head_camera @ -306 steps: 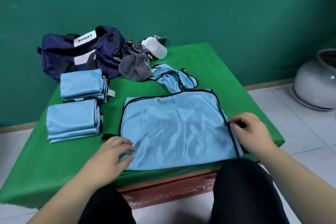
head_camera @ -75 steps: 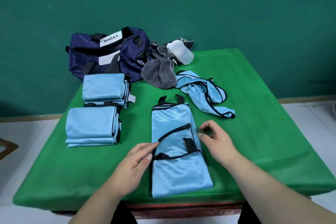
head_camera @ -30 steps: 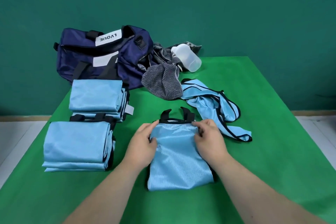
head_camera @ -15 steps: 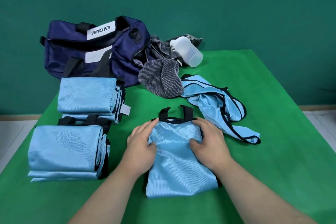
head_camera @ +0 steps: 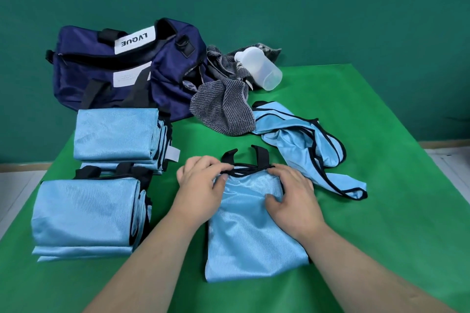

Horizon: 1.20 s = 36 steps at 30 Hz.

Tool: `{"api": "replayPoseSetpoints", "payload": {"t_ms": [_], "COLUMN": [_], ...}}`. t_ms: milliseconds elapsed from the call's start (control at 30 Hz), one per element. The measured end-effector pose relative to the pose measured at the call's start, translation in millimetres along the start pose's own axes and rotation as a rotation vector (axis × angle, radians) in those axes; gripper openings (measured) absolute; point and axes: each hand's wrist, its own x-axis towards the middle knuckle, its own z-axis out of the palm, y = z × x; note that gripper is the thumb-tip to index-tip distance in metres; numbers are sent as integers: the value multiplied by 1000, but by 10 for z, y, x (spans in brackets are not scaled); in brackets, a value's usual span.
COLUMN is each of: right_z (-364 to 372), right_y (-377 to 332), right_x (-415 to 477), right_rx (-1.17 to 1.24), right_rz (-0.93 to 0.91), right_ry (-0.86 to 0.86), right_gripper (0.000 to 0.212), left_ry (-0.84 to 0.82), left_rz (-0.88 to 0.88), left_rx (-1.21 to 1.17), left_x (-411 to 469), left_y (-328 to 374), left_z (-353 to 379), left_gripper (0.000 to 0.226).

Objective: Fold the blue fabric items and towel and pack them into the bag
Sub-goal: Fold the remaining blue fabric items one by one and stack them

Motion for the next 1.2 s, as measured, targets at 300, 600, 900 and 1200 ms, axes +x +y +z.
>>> {"api": "replayPoseSetpoints", "payload": {"t_ms": [300, 600, 900, 1200], "right_z": [22, 4, 27, -81], "right_y": [11, -12, -28, -77], "right_x": [-11, -28, -3, 9], "right_rx": [26, 62, -11, -2], "right_rz": [7, 49, 50, 34], "right_ry": [14, 15, 26, -37], "right_gripper": [51, 53, 43, 41], "left_ry": [293, 55, 41, 4], "left_rz": [162, 11, -90, -261], "left_rx": [-143, -72, -169, -458], "left_x": [-79, -8, 1, -180], "left_y": [-100, -139, -126, -10], "left_z": [41, 118, 118, -75], "left_gripper": [30, 42, 33, 34]}}
